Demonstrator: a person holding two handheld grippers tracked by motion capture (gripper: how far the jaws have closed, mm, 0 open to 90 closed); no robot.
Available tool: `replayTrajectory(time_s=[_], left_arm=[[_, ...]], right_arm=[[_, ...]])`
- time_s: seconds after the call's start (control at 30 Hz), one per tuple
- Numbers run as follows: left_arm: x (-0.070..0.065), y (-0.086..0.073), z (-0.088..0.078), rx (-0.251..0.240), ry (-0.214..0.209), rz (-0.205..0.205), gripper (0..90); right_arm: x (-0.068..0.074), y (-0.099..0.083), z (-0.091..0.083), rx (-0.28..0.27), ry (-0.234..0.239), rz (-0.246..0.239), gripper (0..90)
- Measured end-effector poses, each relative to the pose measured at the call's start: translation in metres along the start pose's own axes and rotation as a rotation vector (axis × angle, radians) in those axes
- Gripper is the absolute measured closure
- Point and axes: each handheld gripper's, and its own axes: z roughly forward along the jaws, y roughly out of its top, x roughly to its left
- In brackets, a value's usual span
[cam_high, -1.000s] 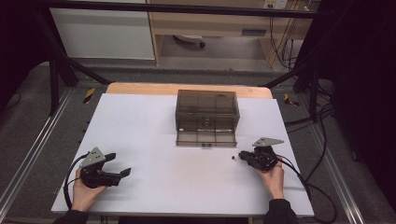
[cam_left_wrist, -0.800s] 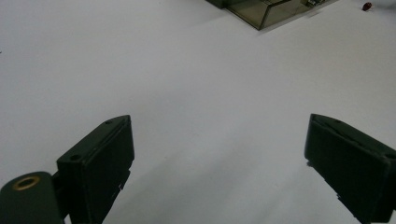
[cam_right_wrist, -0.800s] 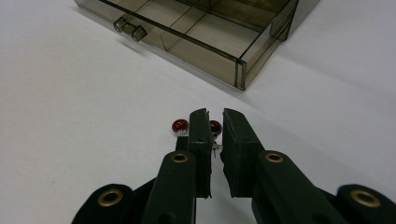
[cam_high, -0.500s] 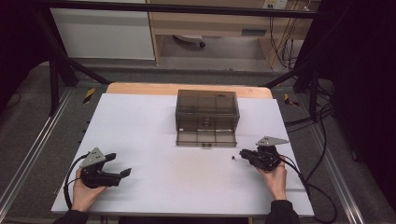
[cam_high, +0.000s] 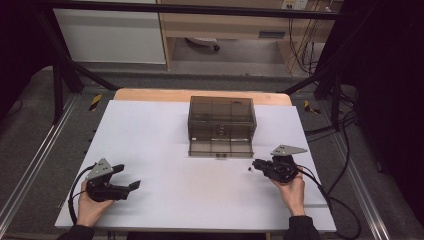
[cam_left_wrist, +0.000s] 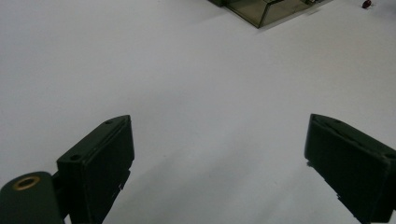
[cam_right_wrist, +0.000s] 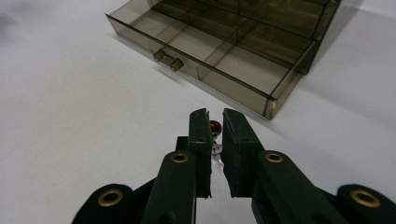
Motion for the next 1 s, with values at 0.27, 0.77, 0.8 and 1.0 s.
replayTrajectory(time_s=[0.27, 0.77, 0.8, 1.0], left_arm=[[0.0, 0.0, 0.001, 0.004, -0.002, 0.0, 8.2], [-0.001, 0.0, 0.001, 0.002, -0.004, -0.001, 8.2], [-0.001, 0.0, 0.001, 0.003, -0.004, 0.0, 8.2], [-0.001, 0.0, 0.001, 0.004, -0.006, -0.003, 8.2]], right_arm=[[0.013, 0.013, 0.004, -0.004, 0.021, -0.014, 82.7], [0.04, 0.044, 0.035, 0.013, 0.056, -0.053, 82.7], [0.041, 0.046, 0.038, 0.011, 0.057, -0.06, 82.7], [0.046, 0.054, 0.05, 0.017, 0.062, -0.054, 82.7]])
